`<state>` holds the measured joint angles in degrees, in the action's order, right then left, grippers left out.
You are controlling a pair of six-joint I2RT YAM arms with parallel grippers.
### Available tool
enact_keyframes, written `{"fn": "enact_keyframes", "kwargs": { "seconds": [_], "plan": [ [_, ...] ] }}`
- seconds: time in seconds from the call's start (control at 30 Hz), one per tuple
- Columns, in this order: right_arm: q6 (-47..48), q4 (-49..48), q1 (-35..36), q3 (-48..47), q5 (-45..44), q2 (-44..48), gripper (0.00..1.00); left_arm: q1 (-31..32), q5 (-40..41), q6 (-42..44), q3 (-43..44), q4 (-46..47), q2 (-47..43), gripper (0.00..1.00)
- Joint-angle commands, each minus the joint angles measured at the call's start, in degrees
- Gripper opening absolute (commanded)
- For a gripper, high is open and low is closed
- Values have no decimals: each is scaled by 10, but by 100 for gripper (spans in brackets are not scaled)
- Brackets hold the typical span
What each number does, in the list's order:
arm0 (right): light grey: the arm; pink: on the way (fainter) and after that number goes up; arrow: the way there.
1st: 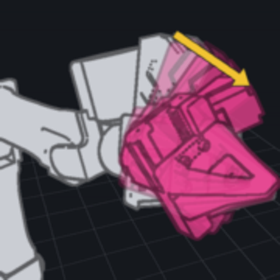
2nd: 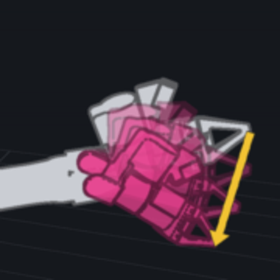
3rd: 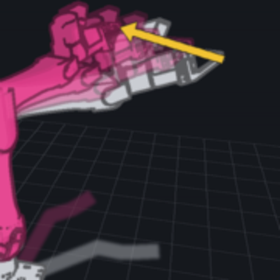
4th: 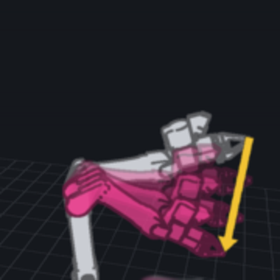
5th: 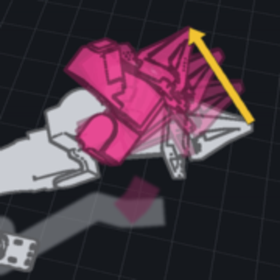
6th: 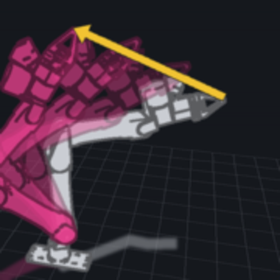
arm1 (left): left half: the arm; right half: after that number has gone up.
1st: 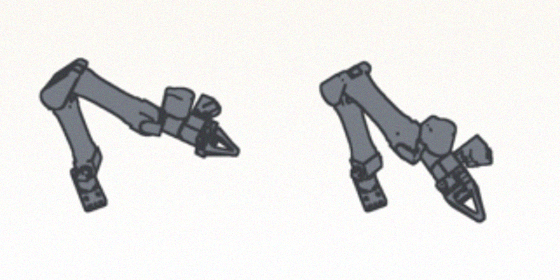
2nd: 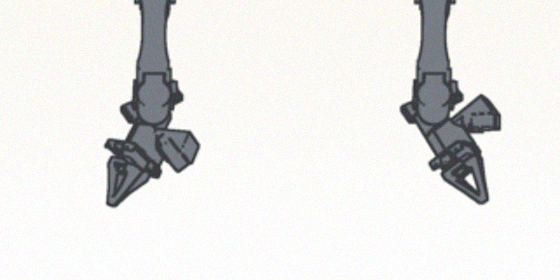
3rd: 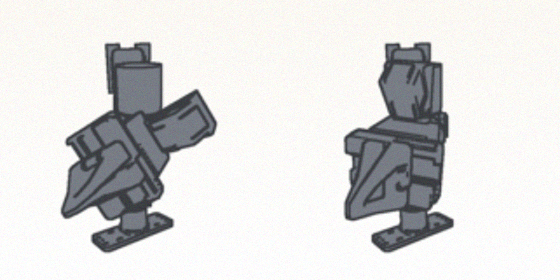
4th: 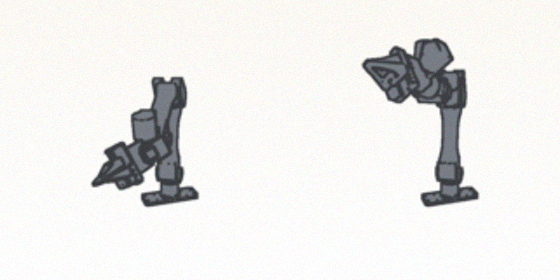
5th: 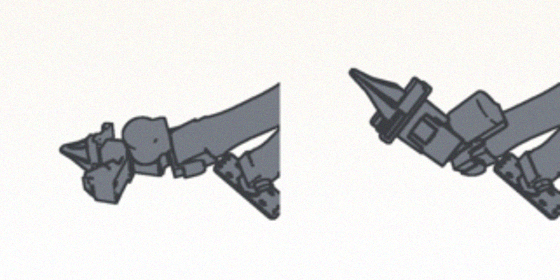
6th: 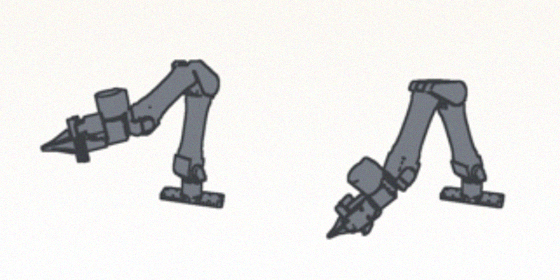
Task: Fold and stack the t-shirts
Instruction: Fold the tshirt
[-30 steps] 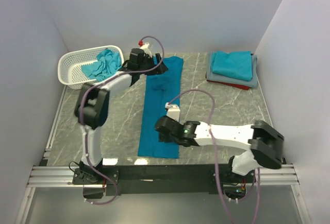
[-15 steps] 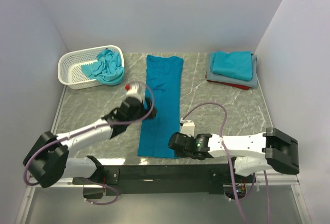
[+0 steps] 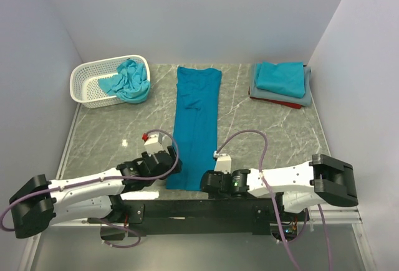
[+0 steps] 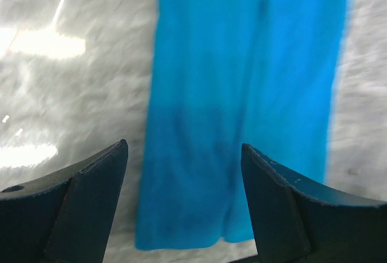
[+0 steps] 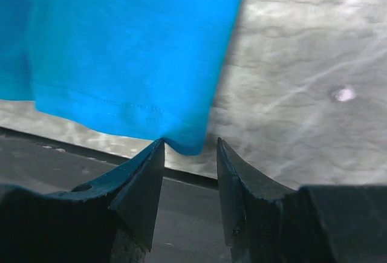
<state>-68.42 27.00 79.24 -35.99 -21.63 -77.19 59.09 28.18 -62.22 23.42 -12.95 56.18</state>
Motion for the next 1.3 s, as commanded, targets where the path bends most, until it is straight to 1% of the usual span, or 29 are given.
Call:
{"fn": "enact_keyframes", "kwargs": {
  "seconds": [0.0, 0.07, 0.17, 0.33, 0.47, 0.5, 0.53, 0.6, 0.73, 0.97, 1.03, 1.27],
  "plan": [
    [-36, 5, 4, -4, -24, -11, 47, 36, 49, -69, 6, -64, 37, 81],
    [-43, 2, 5, 1, -26, -11, 45, 48, 71, -84, 16, -83, 52, 81],
    [-48, 1, 4, 7, -30, -6, 45, 57, 71, -92, 22, -96, 70, 80],
    [-58, 17, 3, 12, -44, 14, 44, 70, 57, -107, -3, -84, 45, 77],
    [-59, 18, 3, 18, -47, 28, 44, 74, 50, -117, -18, -88, 14, 71],
    [-59, 18, 3, 19, -49, 31, 44, 76, 42, -118, -21, -87, 10, 67],
    [-60, 18, 3, 19, -48, 32, 44, 79, 38, -120, -25, -88, 7, 66],
    [-60, 17, 3, 19, -50, 33, 44, 89, 41, -142, -29, -110, 2, 59],
    [-58, 4, 3, 17, -51, 30, 44, 99, 33, -153, -37, -116, -2, 52],
    [-58, 2, 2, 11, -56, 28, 44, 131, 30, -188, -47, -128, -12, 49],
    [-60, -1, 2, 13, -58, 34, 44, 139, 30, -194, -50, -128, -13, 46],
    [-58, -17, 3, 18, -58, 47, 44, 160, 33, -221, -49, -135, 2, 41]
  ]
}}
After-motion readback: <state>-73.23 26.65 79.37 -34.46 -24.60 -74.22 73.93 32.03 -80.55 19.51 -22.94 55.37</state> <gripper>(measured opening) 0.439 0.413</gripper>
